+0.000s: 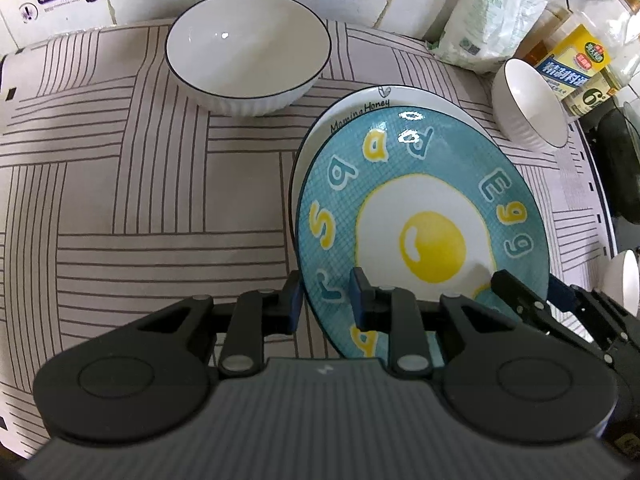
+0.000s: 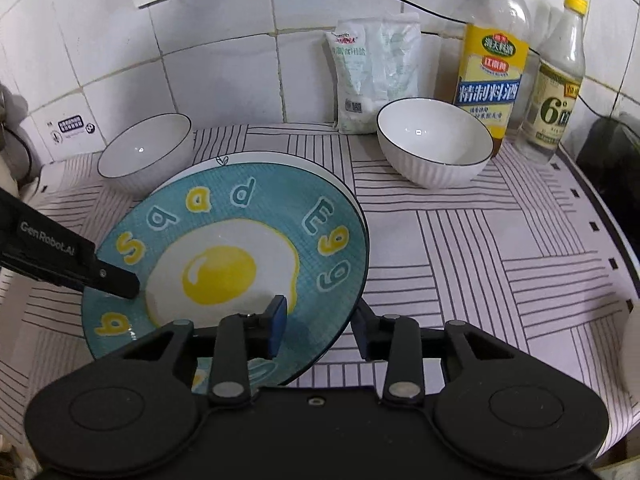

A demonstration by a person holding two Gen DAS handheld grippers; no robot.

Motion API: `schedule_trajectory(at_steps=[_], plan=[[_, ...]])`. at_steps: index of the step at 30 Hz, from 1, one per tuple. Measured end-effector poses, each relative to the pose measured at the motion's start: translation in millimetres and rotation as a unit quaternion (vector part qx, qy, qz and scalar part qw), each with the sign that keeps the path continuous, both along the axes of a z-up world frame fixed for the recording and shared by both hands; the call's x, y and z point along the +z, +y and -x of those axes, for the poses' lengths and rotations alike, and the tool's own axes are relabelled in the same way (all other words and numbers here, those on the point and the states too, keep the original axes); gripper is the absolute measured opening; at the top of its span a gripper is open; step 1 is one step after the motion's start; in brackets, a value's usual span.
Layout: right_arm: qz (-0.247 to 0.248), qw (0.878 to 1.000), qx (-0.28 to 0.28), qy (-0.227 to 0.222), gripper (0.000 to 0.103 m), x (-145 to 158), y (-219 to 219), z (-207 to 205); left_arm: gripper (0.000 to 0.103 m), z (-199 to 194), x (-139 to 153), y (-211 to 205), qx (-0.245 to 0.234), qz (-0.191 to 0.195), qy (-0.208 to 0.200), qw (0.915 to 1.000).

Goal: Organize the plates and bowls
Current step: 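Lower the blue plate onto the white plate and open both grippers, then withdraw both grippers from the plate stack toward the white bowl by the stove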

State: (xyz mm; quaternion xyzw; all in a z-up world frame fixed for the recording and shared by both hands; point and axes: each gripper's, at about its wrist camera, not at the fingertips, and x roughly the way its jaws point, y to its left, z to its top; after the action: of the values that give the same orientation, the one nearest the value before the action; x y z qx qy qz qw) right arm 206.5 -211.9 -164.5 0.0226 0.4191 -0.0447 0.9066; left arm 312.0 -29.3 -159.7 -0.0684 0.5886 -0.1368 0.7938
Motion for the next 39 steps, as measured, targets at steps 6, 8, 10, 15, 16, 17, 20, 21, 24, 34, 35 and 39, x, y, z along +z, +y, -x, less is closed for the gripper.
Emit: schedule_trajectory(at_steps=[6, 8, 10, 15, 16, 17, 20, 21, 24, 34, 35, 39], plan=[[0.014, 1.0, 0.006, -0.009, 0.042, -3.7, -0.2, -3.4, 0.025, 0.1, 1.4, -3.7, -0.002, -0.024, -0.016, 0.9996], [0.022, 1.0, 0.007, -0.016, 0.042, -5.1, -1.3, -4.1, 0.025, 0.4, 1.6, -3.7, -0.002, -0.036, -0.021, 0.9991], [0.037, 0.999, 0.009, -0.02, 0.042, -5.1, -1.9, -3.4, 0.026, 2.9, 4.3, -4.4, 0.002, -0.046, -0.03, 0.9985], [0.024, 0.999, 0.019, -0.041, 0.042, 8.5, -9.8, 13.8, 0.029, 16.3, 22.1, -11.8, -0.015, -0.059, -0.052, 0.9968], [0.025, 0.998, 0.02, -0.045, 0.042, 12.6, -11.6, 17.9, 0.033, 19.6, 26.5, -13.9, -0.02, -0.059, -0.055, 0.9965], [0.025, 0.998, 0.022, -0.048, 0.042, 16.5, -13.3, 22.1, 0.034, 22.7, 30.3, -15.1, -0.025, -0.06, -0.057, 0.9963], [0.025, 0.998, 0.025, -0.057, 0.042, 28.9, -18.4, 35.3, 0.039, 34.2, 45.1, -23.2, -0.043, -0.061, -0.066, 0.995], [0.025, 0.998, 0.026, -0.059, 0.042, 33.1, -20.0, 39.6, 0.042, 37.1, 49.3, -25.6, -0.049, -0.059, -0.069, 0.9947], [0.018, 0.997, 0.031, -0.064, 0.042, 47.2, -25.0, 53.6, 0.048, 48.9, 66.4, -29.5, -0.062, -0.046, -0.072, 0.9944], [-0.022, 0.995, 0.036, -0.094, 0.044, 92.6, -42.4, 111.4, 0.075, 97.2, 112.3, -41.2, -0.086, -0.038, -0.104, 0.9901], [-0.021, 0.994, 0.037, -0.097, 0.045, 95.7, -43.6, 117.3, 0.076, 102.1, 115.7, -41.5, -0.086, -0.04, -0.107, 0.9897], [-0.015, 0.994, 0.029, -0.105, 0.051, 103.6, -51.1, 141.7, 0.08, 116.8, 125.5, -43.7, -0.094, -0.047, -0.115, 0.9878]])
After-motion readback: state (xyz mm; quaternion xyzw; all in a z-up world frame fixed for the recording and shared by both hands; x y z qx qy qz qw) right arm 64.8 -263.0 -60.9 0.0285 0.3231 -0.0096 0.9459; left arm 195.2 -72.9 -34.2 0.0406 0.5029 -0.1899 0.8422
